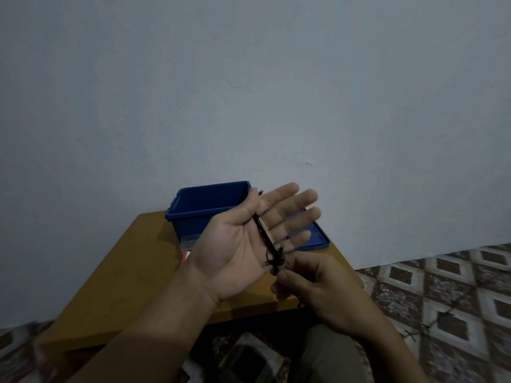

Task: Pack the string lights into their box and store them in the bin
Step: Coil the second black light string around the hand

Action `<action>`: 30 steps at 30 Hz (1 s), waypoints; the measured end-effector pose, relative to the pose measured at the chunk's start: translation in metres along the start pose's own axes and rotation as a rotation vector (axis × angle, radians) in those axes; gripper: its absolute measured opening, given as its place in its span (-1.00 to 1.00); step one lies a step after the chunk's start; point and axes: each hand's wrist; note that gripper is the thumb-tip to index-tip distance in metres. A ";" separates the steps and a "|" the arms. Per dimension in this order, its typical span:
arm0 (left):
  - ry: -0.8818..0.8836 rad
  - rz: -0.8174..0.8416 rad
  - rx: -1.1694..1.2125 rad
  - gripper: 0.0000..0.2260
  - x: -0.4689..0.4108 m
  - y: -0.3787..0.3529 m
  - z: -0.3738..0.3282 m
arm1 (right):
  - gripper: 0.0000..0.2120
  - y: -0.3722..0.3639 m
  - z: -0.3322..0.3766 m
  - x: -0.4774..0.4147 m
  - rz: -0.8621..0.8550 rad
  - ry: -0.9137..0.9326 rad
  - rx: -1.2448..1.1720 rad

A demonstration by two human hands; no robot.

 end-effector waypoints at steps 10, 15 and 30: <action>-0.127 -0.234 -0.193 -0.52 -0.009 -0.007 -0.007 | -0.87 0.001 0.005 0.003 -0.013 0.025 -0.015; -0.181 -0.302 -0.202 -0.48 -0.011 -0.006 -0.007 | -0.84 0.003 0.006 0.004 -0.011 -0.027 -0.050; 0.073 -0.348 -0.621 -0.47 -0.001 0.005 -0.006 | -0.81 0.018 0.001 0.007 -0.212 0.058 -0.010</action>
Point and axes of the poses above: each hand's wrist, its own x-axis away from the middle knuckle, its own y-axis out of the back of the hand, z = x × y, and after that the axes turned 7 degrees about -y, right-handed
